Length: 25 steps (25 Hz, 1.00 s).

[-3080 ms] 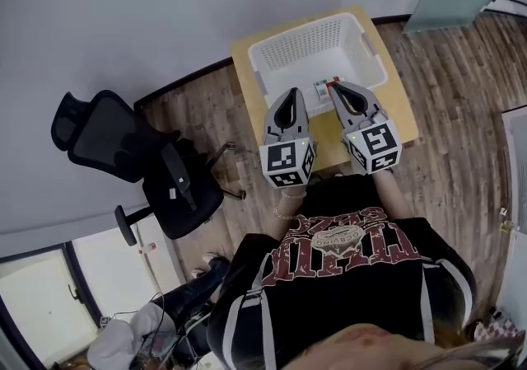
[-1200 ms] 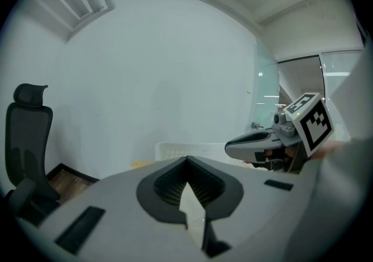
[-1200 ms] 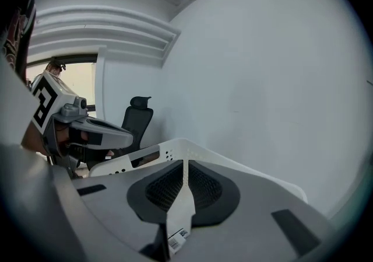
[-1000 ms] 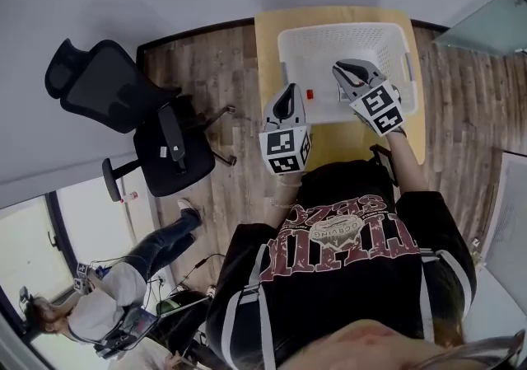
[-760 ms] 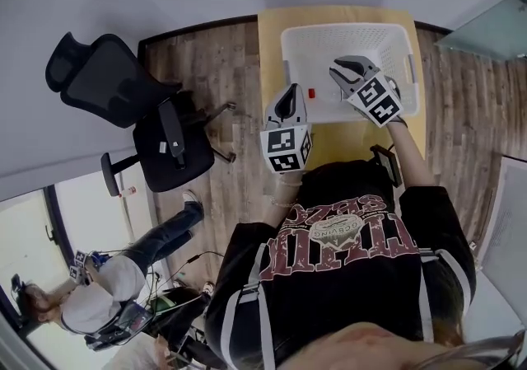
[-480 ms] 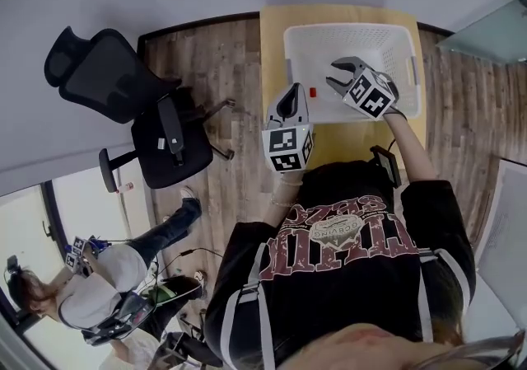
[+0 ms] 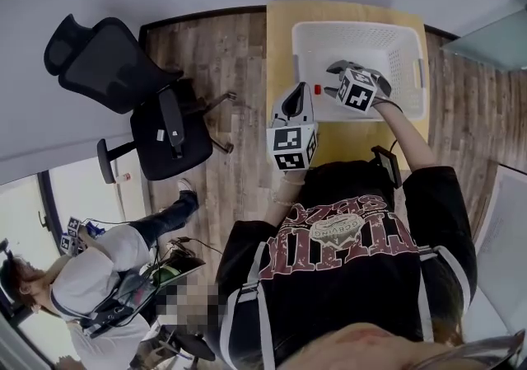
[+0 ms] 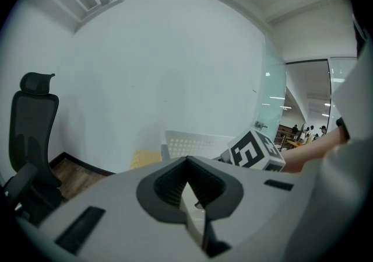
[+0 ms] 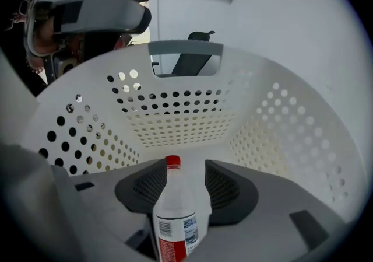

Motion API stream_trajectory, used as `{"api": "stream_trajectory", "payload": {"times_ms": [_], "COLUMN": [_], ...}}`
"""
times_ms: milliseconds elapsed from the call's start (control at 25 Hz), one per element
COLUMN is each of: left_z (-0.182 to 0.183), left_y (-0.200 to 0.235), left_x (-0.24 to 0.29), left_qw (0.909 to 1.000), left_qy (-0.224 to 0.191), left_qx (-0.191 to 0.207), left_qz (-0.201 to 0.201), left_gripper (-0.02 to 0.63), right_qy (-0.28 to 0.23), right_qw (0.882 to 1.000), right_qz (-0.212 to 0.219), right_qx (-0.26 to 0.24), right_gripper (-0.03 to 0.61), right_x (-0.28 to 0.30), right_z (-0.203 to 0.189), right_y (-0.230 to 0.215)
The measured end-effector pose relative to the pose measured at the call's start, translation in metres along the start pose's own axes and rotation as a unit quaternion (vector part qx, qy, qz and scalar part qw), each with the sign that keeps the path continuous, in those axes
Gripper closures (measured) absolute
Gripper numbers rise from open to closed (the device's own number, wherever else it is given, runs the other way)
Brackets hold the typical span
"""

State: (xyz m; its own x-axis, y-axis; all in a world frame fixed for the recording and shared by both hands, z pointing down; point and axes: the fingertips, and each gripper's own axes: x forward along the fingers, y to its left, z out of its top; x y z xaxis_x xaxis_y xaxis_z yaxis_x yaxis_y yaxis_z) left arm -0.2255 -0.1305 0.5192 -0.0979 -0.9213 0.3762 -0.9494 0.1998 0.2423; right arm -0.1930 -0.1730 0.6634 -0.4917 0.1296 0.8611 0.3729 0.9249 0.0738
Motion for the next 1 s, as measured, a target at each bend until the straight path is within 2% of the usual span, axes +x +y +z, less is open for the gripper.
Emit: {"api": "stream_trajectory", "payload": {"times_ms": [200,480,840,1000], "left_z": [-0.001,0.000,-0.008,-0.009], "left_y": [0.003,0.010,0.019,0.024], "left_x": [-0.003,-0.005,-0.009,-0.012], "left_qw": [1.0000,0.9999,0.9997,0.9995], "left_qy": [-0.003,-0.005,-0.002,-0.004], "left_qx": [-0.004,-0.013,-0.023,-0.027], "left_qz": [-0.002,-0.003,0.006,0.015], "left_gripper": [0.566,0.566,0.566,0.566], "right_qy": [0.031,0.047,0.090,0.103], "right_qw": [0.999,0.997,0.991,0.989], "right_qz": [0.018,0.041,0.048,0.065], "right_qx": [-0.015,-0.036,-0.082,-0.089], "right_gripper": [0.374,0.370,0.365,0.364], "right_x": [0.019,0.036,0.061,0.070], "right_z": [-0.008,-0.004,-0.010,-0.015], "right_y": [0.005,0.012,0.016,0.021]}}
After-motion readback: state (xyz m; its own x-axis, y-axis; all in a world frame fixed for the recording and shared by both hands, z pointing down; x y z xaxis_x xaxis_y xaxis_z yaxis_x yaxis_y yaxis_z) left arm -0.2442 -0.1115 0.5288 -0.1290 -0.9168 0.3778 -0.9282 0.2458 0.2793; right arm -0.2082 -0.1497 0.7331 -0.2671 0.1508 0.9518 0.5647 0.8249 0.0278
